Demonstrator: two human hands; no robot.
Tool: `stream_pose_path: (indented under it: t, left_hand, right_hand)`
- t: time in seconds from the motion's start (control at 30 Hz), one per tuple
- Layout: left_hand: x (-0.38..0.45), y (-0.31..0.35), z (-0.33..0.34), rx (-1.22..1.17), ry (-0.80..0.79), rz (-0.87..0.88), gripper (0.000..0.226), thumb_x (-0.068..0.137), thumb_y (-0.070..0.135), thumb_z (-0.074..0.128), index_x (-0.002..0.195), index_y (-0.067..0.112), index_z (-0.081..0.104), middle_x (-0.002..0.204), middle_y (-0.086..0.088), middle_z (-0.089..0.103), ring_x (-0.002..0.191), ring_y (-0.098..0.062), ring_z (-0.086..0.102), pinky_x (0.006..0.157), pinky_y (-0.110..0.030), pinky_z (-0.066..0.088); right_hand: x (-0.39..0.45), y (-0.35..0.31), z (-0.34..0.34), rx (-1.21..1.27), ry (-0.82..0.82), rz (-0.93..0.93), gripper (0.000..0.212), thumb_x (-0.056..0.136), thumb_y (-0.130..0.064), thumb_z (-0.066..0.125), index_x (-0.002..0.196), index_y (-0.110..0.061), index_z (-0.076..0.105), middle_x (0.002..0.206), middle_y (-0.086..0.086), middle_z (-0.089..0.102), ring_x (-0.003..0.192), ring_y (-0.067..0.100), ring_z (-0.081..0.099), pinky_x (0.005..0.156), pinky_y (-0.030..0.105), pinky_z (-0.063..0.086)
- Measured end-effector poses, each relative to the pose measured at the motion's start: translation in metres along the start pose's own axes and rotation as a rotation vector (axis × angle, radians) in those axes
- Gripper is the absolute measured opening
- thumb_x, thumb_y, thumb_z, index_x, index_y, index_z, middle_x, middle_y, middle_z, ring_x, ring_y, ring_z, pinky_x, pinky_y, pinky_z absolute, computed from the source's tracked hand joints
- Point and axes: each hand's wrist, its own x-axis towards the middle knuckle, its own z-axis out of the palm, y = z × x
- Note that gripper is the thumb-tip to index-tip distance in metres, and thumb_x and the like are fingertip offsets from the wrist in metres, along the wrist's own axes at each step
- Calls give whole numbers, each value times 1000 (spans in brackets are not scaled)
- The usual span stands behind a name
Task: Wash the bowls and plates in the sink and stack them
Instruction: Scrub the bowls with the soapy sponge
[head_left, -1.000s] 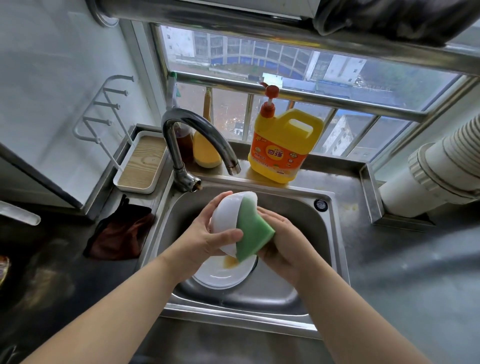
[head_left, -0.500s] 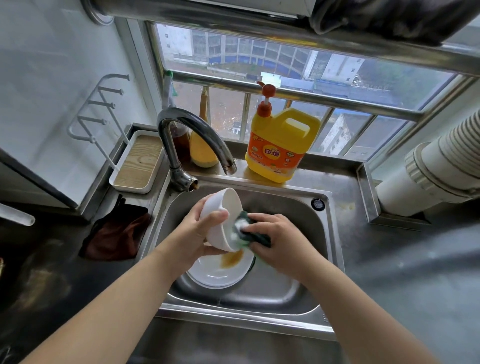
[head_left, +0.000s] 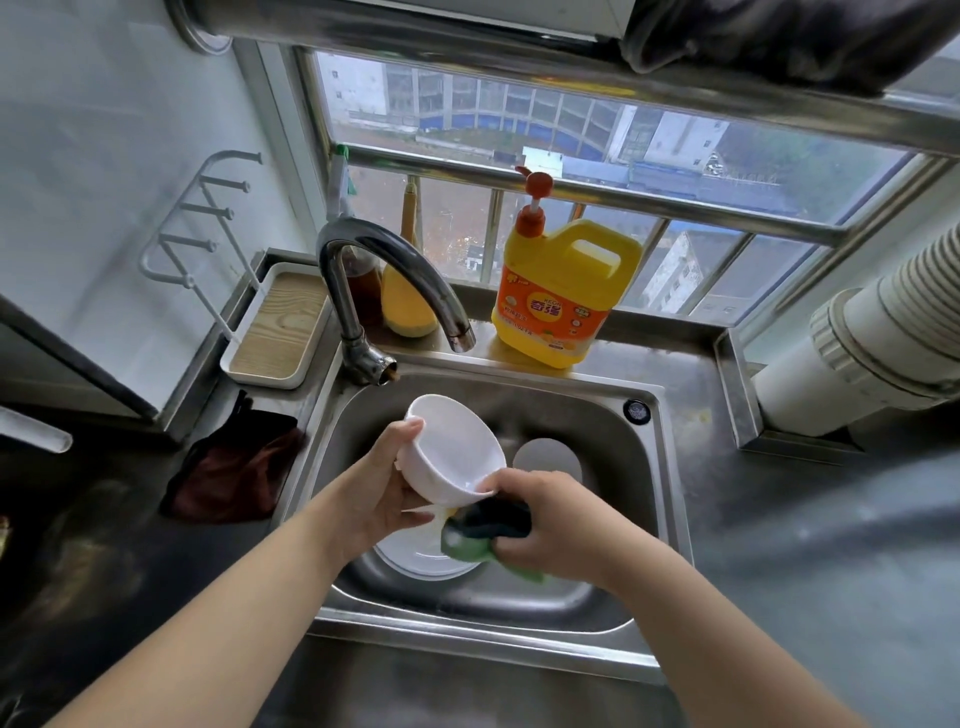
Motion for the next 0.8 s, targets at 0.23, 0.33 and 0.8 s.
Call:
stream_pose_path:
  t: [0.23,0.33,0.8]
  left_hand:
    - [-7,-2,-15,783,205,493,81,62,78,54,133,39,48,142,14,41,132,-5,36,106,-29,30]
    - [-7,0,-11,1184,65,745,62,67,76,52,113,35,64,134,19,44,137,-4,24,113,-41,14]
    - [0,-4,20,274,124,374,15,94,15,56,88,6,66,74,0,69,69,-9,61,67,-18,46]
  right_hand:
    - [0,3,-18,-37,-26,130,31,68,-28,67,99,-28,66,85,-7,67,78,10,61,75,28,54]
    - [3,1,-24,-82,-61,137,29,68,-28,68,97,-26,67,83,-7,66,76,11,61,73,27,54]
    - [-5,11,-28,261,294,140,61,81,-18,62,137,-38,47,124,-10,57,97,-2,57,90,11,44]
